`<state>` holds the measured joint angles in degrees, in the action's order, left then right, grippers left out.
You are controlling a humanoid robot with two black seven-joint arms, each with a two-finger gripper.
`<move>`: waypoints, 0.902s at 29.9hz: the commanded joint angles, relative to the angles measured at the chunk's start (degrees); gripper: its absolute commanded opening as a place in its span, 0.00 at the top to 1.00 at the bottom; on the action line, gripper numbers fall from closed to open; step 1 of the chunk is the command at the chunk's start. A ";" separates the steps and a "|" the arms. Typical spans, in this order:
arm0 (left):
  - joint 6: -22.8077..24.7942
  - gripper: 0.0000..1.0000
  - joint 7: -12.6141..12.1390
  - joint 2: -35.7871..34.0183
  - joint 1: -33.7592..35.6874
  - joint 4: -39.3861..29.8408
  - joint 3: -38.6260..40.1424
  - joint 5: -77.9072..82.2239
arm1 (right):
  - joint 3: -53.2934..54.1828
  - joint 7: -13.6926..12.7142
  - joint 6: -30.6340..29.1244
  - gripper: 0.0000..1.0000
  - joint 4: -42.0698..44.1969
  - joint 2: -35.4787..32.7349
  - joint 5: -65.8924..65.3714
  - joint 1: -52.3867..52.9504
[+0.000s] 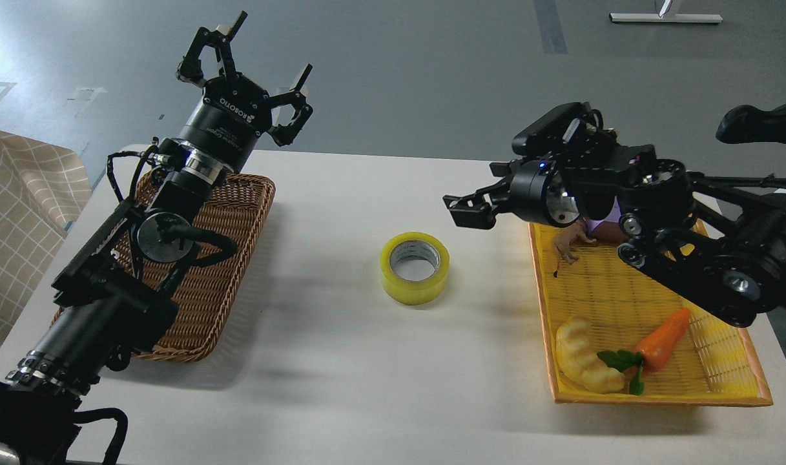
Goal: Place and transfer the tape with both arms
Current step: 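Release the tape roll and raise the right gripper away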
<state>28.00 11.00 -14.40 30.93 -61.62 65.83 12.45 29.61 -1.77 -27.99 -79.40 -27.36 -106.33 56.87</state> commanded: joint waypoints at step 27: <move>0.00 0.02 -0.10 0.08 0.36 0.09 -1.05 0.56 | 59.22 0.36 -0.01 0.00 8.90 8.54 61.93 -23.55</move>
<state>28.00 10.89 -14.33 31.30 -61.52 64.87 12.94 83.55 -1.59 -27.99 -74.04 -22.72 -48.88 33.61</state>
